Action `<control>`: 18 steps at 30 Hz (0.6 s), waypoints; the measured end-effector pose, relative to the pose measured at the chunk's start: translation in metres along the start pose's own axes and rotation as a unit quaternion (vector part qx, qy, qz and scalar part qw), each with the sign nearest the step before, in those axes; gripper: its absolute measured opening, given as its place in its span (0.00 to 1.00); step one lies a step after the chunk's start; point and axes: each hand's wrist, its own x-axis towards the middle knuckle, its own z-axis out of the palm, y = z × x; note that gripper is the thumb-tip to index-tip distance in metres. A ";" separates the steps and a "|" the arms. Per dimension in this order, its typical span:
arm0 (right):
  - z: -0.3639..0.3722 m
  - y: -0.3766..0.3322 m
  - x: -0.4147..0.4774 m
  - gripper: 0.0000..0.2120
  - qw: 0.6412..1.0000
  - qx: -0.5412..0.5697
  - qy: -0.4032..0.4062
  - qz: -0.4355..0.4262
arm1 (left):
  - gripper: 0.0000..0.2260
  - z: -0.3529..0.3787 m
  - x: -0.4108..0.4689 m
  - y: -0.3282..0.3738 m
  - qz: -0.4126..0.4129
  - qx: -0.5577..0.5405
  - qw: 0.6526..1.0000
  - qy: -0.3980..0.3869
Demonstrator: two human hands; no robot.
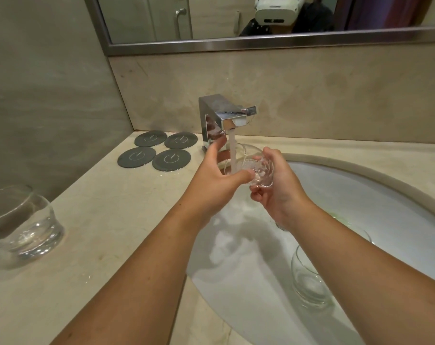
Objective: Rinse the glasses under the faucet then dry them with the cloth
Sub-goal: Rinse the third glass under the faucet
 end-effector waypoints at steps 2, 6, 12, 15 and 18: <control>0.001 -0.001 -0.001 0.12 1.000 0.003 0.011 -0.028 | 0.49 0.001 0.001 -0.002 -0.013 -0.005 1.000 0.000; 0.001 0.000 -0.001 0.10 0.993 -0.042 0.037 -0.108 | 0.55 0.001 0.000 -0.003 -0.039 -0.001 0.999 0.012; 0.001 0.001 -0.007 0.12 0.980 -0.092 0.051 -0.171 | 0.33 0.000 0.006 -0.010 -0.083 -0.021 0.996 0.025; 0.001 0.003 -0.006 0.16 0.973 -0.109 0.054 -0.195 | 0.27 0.000 0.008 -0.012 -0.107 -0.046 0.993 0.019; 0.003 0.005 -0.005 0.23 0.967 -0.134 0.060 -0.206 | 0.30 0.000 0.008 -0.009 -0.139 -0.078 0.987 0.016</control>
